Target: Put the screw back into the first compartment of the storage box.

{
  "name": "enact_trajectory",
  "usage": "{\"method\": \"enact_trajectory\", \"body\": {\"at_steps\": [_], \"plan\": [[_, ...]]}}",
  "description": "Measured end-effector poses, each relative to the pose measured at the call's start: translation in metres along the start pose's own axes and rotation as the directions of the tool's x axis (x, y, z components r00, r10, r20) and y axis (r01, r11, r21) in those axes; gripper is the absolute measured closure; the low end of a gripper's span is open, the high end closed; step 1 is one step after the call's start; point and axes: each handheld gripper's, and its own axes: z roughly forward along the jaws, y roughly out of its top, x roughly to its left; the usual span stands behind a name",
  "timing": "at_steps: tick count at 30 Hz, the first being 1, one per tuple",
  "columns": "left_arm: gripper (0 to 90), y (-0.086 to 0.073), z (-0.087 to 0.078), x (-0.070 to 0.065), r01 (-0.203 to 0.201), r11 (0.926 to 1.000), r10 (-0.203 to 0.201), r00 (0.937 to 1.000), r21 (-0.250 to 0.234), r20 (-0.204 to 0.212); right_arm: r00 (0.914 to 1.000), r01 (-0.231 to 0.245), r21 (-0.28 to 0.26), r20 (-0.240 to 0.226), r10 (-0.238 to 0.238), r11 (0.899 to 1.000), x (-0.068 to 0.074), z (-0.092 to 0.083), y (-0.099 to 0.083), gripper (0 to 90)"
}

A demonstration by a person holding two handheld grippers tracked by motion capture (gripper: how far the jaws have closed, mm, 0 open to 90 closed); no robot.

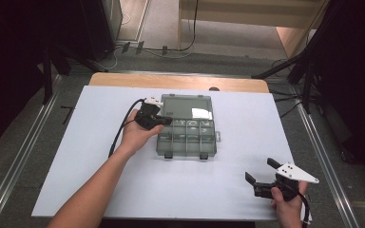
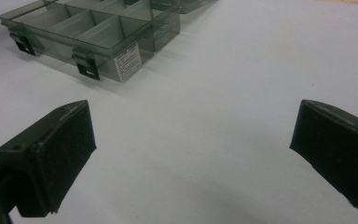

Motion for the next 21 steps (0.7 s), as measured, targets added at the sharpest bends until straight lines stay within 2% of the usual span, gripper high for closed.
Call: {"method": "enact_trajectory", "body": {"at_steps": [2, 7, 9, 11, 12, 13, 16, 21], "plan": [[88.4, -0.002, 0.002, -0.001, -0.008, 0.9999, 0.008, 0.9999, 0.010, -0.011, 1.0000, 0.001, 0.001, 0.000, -0.001, 1.000, 0.000, 0.000, 0.000, 0.0], [88.4, -0.007, 0.005, 0.000, 0.008, 0.9996, -0.008, 0.9999, 0.026, -0.012, 1.0000, -0.001, 0.000, 0.001, 0.001, 1.000, 0.000, 0.000, 0.000, 0.0], [88.2, -0.009, 0.005, 0.001, 0.036, 0.9992, -0.036, 0.9993, 0.016, 0.009, 1.0000, -0.001, 0.001, 0.002, 0.001, 1.000, 0.000, 0.000, 0.000, 0.0], [87.6, -0.009, 0.003, 0.002, 0.041, 0.9990, -0.041, 0.9991, 0.016, 0.010, 1.0000, 0.000, 0.002, 0.002, 0.000, 1.000, 0.001, 0.000, 0.000, 0.0], [85.0, -0.009, 0.002, 0.003, 0.047, 0.9988, -0.048, 0.9984, 0.010, 0.030, 1.0000, -0.001, 0.002, 0.001, 0.001, 1.000, 0.001, 0.000, 0.000, 0.0], [76.6, -0.009, 0.001, 0.003, 0.056, 0.9984, -0.057, 0.9975, 0.008, 0.041, 1.0000, 0.003, 0.001, 0.000, -0.003, 1.000, 0.001, 0.000, 0.000, 0.0], [65.5, -0.008, -0.006, 0.004, 0.073, 0.9973, -0.072, 0.9960, -0.010, 0.052, 1.0000, 0.003, -0.003, 0.003, -0.003, 1.000, 0.000, 0.000, 0.001, 0.0], [39.1, -0.006, -0.015, 0.004, 0.067, 0.9959, -0.062, 0.9945, -0.061, 0.084, 1.0000, 0.001, -0.003, 0.001, -0.001, 1.000, 0.000, 0.000, 0.001, 0.0]]}}
